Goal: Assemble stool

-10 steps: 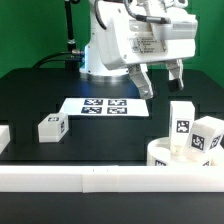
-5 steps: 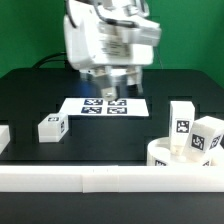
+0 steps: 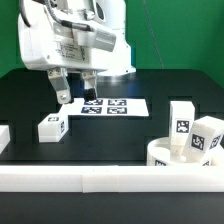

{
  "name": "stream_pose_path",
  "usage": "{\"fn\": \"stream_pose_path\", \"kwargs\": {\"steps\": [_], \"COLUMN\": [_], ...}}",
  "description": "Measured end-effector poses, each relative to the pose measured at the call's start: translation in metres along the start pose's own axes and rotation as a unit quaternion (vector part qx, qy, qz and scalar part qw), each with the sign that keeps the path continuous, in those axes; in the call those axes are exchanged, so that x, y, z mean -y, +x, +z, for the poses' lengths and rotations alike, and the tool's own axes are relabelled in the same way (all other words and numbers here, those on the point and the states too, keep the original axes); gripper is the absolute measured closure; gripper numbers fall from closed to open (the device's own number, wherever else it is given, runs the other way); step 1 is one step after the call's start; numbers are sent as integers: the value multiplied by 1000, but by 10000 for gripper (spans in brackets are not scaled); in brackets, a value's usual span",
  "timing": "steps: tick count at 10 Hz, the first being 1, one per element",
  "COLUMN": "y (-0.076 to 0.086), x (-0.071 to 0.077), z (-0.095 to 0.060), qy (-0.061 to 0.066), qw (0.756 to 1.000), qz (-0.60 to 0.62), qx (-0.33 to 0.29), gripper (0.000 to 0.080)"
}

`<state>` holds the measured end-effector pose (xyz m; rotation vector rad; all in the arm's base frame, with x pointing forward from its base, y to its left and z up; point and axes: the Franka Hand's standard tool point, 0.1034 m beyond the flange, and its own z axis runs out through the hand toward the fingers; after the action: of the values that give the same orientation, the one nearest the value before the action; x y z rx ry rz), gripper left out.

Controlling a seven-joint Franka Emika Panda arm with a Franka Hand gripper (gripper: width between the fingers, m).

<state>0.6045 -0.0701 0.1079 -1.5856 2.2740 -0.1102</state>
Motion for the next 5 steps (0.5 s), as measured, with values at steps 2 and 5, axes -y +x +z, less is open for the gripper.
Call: {"fn": "stream_pose_path", "kwargs": {"steps": [2,5], "y": [-1,-16], "x": [-1,0], "z": [1,4], "qy": [-7,-74], "qw": [997,930], "qz": [-73,-361], "qx": [-1,5], "gripper": [150,150]}}
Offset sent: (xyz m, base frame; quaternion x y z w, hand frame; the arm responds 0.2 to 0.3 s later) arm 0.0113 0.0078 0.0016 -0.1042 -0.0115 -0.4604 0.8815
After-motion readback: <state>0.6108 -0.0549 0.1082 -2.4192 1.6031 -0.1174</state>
